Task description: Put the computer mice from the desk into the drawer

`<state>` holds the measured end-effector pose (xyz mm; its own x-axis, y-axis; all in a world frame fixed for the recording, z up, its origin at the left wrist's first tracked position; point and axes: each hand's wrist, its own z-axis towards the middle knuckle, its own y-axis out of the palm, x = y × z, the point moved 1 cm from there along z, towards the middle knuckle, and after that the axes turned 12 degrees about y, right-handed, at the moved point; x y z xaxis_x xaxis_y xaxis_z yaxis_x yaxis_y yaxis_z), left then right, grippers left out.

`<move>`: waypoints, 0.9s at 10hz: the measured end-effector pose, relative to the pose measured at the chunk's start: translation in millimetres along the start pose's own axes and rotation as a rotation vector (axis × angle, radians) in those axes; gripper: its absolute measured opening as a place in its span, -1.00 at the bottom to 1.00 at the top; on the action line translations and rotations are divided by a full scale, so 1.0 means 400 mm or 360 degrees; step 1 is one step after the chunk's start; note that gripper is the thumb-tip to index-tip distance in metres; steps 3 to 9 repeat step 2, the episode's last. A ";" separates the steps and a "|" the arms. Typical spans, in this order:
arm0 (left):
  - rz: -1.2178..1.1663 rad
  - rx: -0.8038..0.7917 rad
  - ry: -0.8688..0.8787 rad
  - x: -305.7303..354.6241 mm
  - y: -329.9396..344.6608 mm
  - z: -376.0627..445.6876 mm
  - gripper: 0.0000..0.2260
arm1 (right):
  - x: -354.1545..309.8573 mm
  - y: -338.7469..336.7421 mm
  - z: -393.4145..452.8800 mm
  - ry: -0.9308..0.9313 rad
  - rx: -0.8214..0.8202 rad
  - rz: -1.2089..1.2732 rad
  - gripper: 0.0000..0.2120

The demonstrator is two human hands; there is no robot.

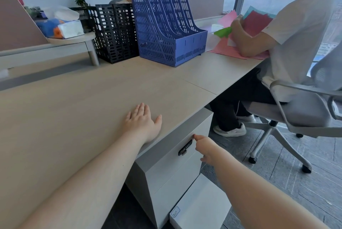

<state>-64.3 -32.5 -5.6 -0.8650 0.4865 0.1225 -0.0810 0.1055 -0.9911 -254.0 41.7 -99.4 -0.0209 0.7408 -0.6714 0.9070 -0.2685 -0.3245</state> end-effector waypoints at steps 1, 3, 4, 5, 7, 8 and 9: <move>-0.0022 0.0003 0.0002 0.003 0.002 -0.004 -0.37 | -0.005 -0.010 -0.006 -0.0034 0.0009 -0.0170 -0.56; -0.0030 0.0036 0.0015 0.002 0.002 -0.002 -0.38 | -0.010 -0.021 -0.002 0.0041 0.0034 -0.0267 -0.51; -0.0030 0.0036 0.0015 0.002 0.002 -0.002 -0.38 | -0.010 -0.021 -0.002 0.0041 0.0034 -0.0267 -0.51; -0.0030 0.0036 0.0015 0.002 0.002 -0.002 -0.38 | -0.010 -0.021 -0.002 0.0041 0.0034 -0.0267 -0.51; -0.0030 0.0036 0.0015 0.002 0.002 -0.002 -0.38 | -0.010 -0.021 -0.002 0.0041 0.0034 -0.0267 -0.51; -0.0030 0.0036 0.0015 0.002 0.002 -0.002 -0.38 | -0.010 -0.021 -0.002 0.0041 0.0034 -0.0267 -0.51; -0.0030 0.0036 0.0015 0.002 0.002 -0.002 -0.38 | -0.010 -0.021 -0.002 0.0041 0.0034 -0.0267 -0.51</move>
